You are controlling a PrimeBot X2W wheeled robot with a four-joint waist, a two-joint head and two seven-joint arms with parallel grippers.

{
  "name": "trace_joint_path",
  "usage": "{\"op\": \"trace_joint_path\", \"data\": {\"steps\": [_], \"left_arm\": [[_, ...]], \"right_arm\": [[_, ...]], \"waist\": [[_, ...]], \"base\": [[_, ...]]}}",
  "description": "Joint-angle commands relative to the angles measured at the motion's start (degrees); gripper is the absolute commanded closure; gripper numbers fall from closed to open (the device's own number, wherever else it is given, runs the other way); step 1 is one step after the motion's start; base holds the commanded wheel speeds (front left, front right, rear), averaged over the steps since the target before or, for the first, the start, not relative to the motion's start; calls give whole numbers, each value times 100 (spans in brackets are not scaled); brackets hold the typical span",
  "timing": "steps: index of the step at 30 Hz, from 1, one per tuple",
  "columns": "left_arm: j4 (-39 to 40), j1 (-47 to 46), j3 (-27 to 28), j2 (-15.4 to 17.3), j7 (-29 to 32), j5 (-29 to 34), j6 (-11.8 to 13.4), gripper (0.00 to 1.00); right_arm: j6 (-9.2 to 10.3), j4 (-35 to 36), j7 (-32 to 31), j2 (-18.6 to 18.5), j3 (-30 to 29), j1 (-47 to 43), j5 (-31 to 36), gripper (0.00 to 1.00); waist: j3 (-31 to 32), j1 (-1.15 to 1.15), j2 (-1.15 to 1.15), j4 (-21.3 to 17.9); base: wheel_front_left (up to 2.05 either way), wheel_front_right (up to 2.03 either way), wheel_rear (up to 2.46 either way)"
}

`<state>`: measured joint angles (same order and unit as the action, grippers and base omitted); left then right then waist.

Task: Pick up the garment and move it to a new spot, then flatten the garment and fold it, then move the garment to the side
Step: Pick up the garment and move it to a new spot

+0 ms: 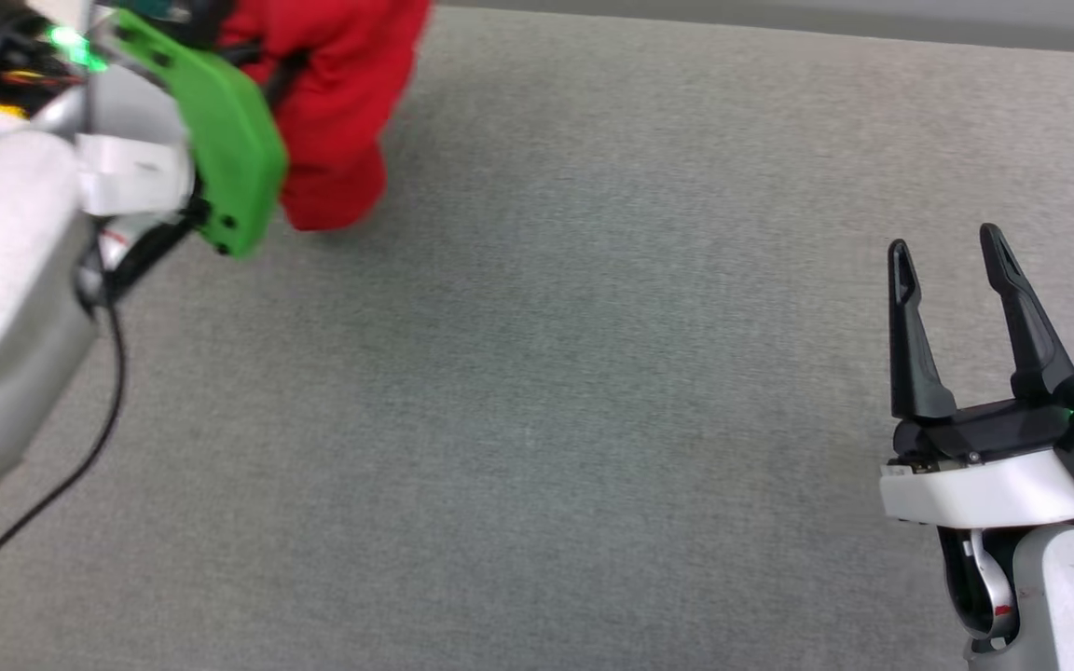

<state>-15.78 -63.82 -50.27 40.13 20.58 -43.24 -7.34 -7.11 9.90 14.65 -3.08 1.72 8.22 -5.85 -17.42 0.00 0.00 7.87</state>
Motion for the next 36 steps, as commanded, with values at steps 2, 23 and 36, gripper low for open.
{"op": "trace_joint_path", "data": {"steps": [2, 23, 36], "left_arm": [[141, -126, -237, -205, 32, 142, -14, 100], [-169, 123, -2265, -2228, -677, 166, -14, 100], [-47, 1716, -2307, -2636, -63, 994, -14, 69]], "right_arm": [[-37, -1, 35, 8, -49, -73, -62, 0], [-37, 29, 35, 20, -242, -10, -434, 0], [-37, -27, 35, 20, -259, 43, -459, 0]], "waist": [[132, 0, 0, -380], [-261, 0, 0, -1257], [-313, 0, 0, -1312]], "base": [[0, 0, 0], [0, 0, 0], [0, 0, 0]]}}
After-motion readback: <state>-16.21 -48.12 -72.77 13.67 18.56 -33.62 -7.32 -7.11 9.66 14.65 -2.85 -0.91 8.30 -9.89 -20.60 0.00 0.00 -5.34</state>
